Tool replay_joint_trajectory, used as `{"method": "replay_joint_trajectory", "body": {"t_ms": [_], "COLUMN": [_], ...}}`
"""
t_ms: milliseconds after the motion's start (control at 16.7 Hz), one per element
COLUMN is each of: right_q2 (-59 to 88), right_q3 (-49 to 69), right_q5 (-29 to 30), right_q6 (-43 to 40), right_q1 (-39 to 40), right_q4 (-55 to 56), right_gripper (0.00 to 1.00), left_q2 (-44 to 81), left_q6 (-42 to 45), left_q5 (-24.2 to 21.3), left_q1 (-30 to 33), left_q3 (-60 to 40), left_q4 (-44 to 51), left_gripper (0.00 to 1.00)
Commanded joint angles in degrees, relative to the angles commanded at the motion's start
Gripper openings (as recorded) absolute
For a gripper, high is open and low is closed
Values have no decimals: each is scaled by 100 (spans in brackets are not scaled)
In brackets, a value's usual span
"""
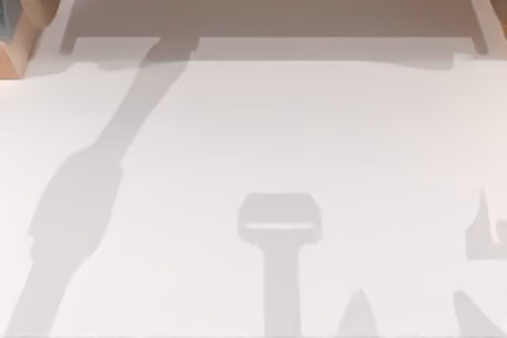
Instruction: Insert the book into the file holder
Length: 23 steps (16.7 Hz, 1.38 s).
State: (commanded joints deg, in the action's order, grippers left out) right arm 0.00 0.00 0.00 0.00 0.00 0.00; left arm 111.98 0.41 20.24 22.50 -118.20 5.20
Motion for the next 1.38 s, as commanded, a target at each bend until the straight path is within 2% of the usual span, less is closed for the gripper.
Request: {"method": "replay_joint_trajectory", "body": {"t_ms": [300,360,900,1380], "right_q2": [0,0,0,0], "right_q3": [0,0,0,0], "right_q5": [0,0,0,0], "right_q6": [0,0,0,0], "right_q1": [0,0,0,0], "right_q4": [0,0,0,0], "right_gripper": [100,100,100,100], "left_q2": [0,0,7,168], "left_q6": [0,0,8,7], "left_q5": [0,0,3,4], "left_q1": [0,0,15,19], "left_q3": [0,0,-24,-620], "left_q4": [0,0,23,444], "left_gripper": [2,0,0,0]}}
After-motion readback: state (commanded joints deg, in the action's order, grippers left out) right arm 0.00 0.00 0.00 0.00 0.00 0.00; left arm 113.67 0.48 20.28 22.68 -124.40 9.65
